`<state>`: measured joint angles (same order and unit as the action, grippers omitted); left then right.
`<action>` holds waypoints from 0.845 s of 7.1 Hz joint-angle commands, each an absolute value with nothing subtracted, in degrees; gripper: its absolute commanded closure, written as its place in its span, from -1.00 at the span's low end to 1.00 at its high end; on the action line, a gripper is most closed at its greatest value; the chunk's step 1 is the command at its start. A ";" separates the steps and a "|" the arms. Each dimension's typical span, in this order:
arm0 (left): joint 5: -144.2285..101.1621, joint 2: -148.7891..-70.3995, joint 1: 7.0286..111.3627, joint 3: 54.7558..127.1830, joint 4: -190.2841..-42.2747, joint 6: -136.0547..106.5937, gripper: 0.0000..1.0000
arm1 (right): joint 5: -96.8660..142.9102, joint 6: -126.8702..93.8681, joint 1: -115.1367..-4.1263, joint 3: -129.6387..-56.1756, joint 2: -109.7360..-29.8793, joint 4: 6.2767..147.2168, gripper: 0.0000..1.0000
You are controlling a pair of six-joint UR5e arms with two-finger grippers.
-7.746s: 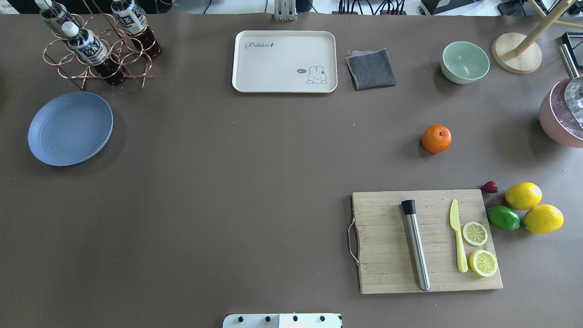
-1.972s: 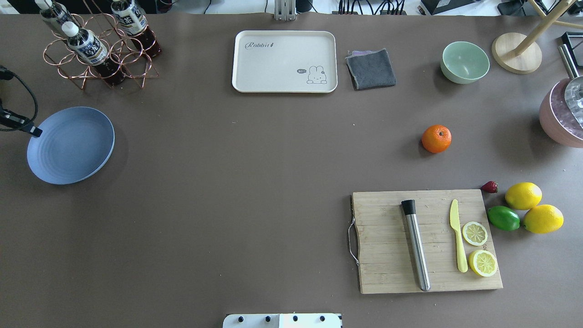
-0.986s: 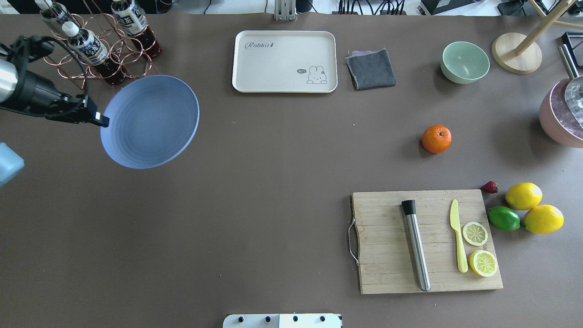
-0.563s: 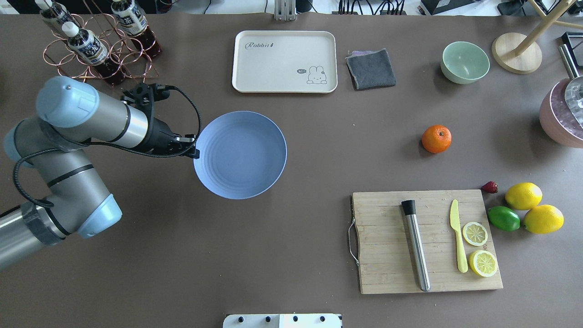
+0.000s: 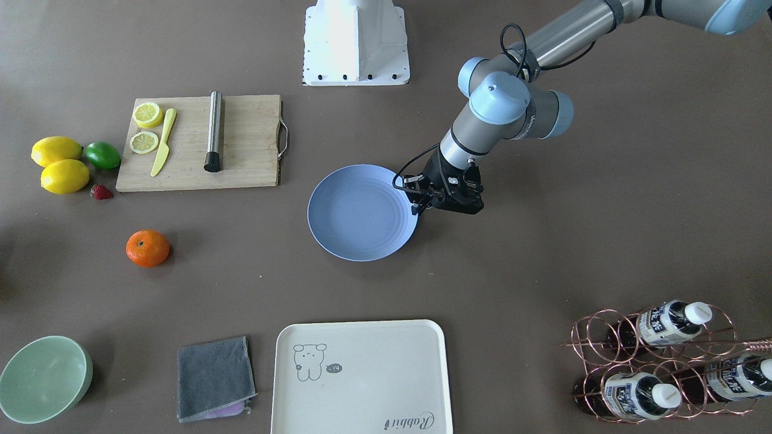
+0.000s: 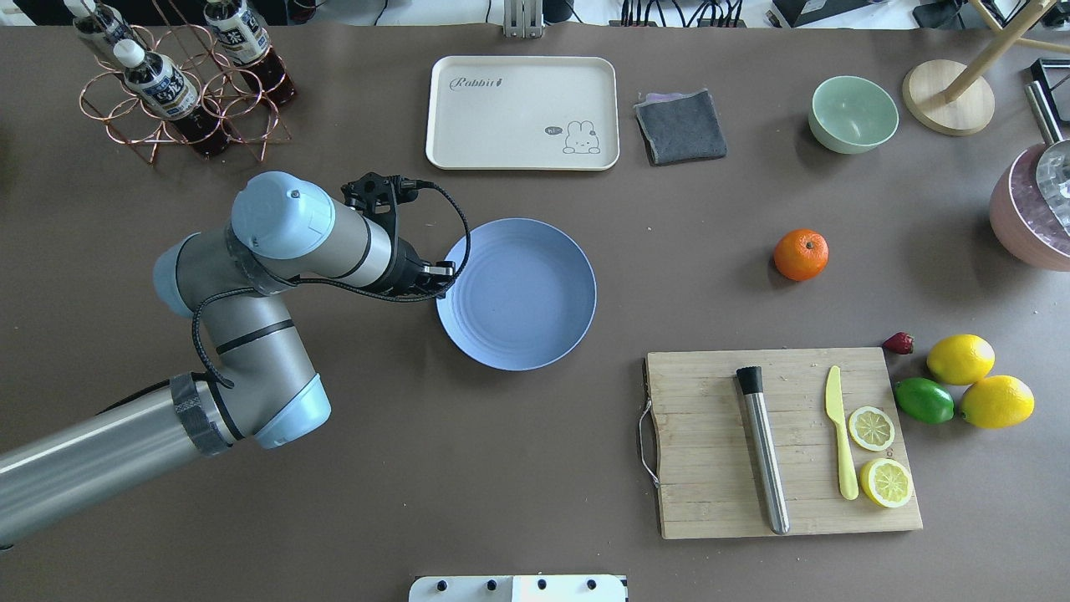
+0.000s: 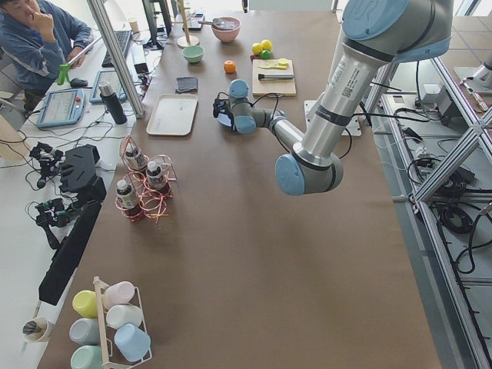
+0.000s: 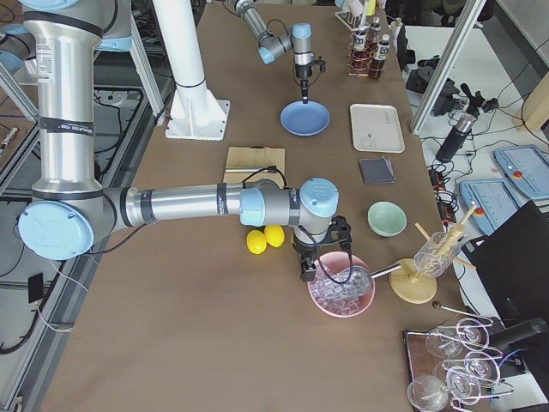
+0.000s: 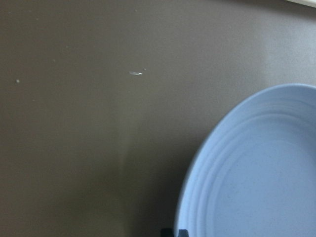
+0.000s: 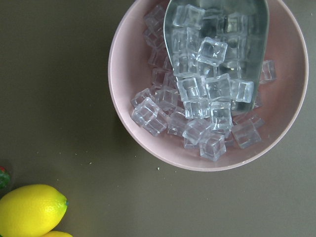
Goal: Pick orange to plate
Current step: 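Drag the blue plate with the left gripper toward the table center, then release the plate and withdraw the left arm while the right arm moves toward the orange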
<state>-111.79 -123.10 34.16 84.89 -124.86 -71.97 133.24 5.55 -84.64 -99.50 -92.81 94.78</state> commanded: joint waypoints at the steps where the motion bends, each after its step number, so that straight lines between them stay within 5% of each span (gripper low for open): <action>1: -111.45 -123.40 34.01 84.46 -124.72 -71.81 -0.95 | 133.07 5.62 -84.64 -99.49 -92.81 94.75 -1.00; 6: -120.94 -113.24 47.35 94.44 -119.74 -68.82 -0.83 | 130.96 -17.66 -76.51 -100.90 -85.37 90.09 -1.00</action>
